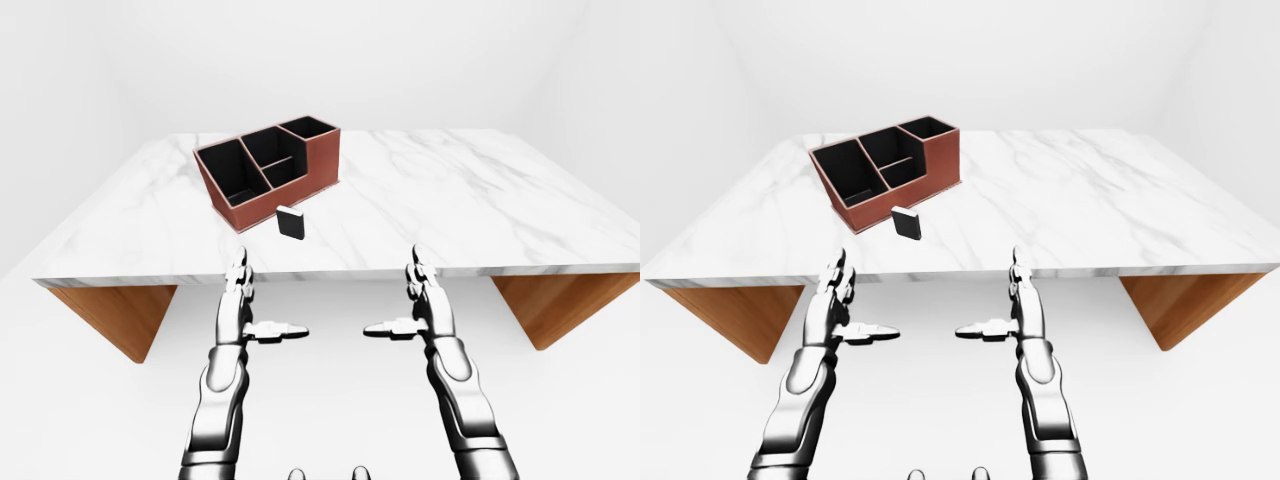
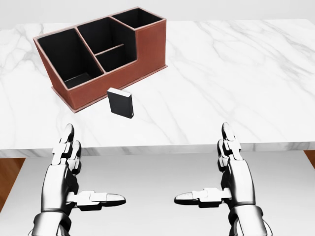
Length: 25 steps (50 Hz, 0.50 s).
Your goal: Pick up the book and place it in the left compartment of the caddy.
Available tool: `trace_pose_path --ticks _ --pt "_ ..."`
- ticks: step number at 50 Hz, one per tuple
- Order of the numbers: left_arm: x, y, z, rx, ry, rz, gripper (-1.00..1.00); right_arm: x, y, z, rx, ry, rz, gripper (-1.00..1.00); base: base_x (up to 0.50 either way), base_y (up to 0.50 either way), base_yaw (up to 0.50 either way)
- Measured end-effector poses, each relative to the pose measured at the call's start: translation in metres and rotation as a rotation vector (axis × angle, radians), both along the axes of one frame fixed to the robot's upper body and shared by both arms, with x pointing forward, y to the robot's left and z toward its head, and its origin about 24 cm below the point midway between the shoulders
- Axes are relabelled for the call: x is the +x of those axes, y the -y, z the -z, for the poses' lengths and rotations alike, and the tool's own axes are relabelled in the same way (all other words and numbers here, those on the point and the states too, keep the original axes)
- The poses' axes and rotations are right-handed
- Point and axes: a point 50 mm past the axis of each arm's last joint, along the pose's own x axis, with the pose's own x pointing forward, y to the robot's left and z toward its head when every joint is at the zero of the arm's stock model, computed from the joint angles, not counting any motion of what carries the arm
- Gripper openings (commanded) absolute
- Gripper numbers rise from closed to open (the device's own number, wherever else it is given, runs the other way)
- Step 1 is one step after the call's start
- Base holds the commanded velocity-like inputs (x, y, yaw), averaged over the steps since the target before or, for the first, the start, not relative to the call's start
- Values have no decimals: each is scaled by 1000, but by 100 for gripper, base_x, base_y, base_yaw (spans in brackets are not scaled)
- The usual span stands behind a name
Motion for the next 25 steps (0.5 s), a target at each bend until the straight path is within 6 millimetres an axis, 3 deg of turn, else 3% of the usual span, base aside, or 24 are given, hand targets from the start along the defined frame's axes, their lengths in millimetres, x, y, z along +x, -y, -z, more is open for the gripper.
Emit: trace_pose_path --ticks 25 --pt "-4 -26 -20 -69 96 -73 100 2 10 -14 -90 4 23 100 0 0 0"
